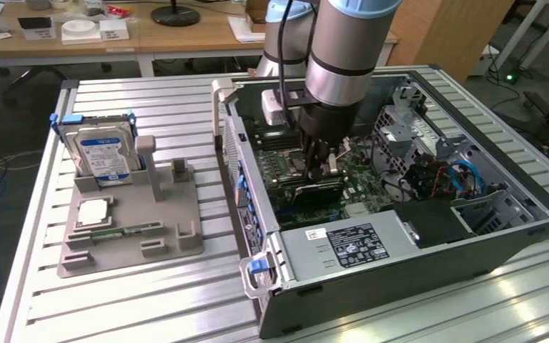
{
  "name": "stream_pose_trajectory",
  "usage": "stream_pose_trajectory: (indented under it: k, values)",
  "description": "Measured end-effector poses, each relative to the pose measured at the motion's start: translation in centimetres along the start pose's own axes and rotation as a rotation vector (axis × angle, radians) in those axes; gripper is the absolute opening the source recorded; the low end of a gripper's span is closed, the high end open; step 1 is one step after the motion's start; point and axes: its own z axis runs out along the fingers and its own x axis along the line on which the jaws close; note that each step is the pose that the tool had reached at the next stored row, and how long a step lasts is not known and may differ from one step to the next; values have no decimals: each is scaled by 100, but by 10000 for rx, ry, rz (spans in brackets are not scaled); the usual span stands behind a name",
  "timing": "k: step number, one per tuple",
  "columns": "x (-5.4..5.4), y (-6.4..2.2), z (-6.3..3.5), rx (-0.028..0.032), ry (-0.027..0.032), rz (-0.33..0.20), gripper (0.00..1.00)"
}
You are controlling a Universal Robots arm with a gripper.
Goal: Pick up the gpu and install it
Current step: 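Press down on the gpu until it lock into place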
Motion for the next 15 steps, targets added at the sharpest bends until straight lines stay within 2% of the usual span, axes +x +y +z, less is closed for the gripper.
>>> stream_pose_trajectory:
  k: [6,7,10,15]
  values:
    - [-2,3,-22,-274,13,11,11]
    - [-3,3,-37,-298,15,13,11]
    - [-4,11,-71,-302,15,13,11]
    - [-1,91,-73,-302,16,12,11]
